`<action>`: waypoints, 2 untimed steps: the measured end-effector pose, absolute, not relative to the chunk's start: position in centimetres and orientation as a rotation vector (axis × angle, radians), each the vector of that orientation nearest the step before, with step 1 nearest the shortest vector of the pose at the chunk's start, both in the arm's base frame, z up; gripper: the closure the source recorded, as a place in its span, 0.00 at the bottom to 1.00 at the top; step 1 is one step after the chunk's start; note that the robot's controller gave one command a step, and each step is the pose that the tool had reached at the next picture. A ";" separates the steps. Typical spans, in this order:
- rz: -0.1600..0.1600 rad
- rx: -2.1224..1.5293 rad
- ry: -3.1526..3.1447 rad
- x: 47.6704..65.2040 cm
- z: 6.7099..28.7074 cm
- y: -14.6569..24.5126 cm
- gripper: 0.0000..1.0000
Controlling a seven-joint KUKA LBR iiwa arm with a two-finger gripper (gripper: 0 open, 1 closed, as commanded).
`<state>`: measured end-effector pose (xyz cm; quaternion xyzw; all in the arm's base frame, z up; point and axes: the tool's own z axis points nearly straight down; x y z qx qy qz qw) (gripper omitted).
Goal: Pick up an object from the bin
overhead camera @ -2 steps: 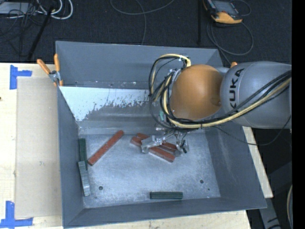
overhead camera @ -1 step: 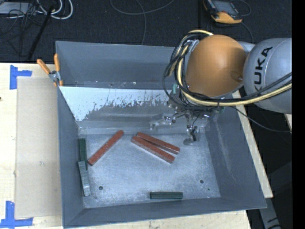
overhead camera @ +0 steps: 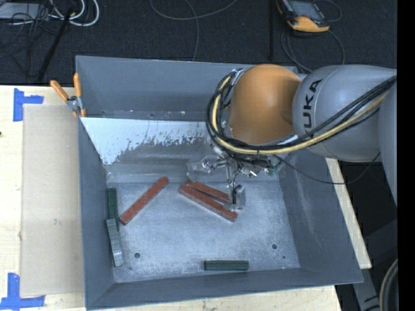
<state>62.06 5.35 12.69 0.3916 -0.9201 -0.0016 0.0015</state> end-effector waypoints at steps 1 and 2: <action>-0.002 1.427 -2.795 59.4 10.3 0.8 0.00; -0.002 0.832 -3.037 61.7 20.4 5.3 0.00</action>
Offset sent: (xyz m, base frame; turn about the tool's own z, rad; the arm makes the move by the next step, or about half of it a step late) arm -0.0258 -0.0438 -0.0225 -0.1433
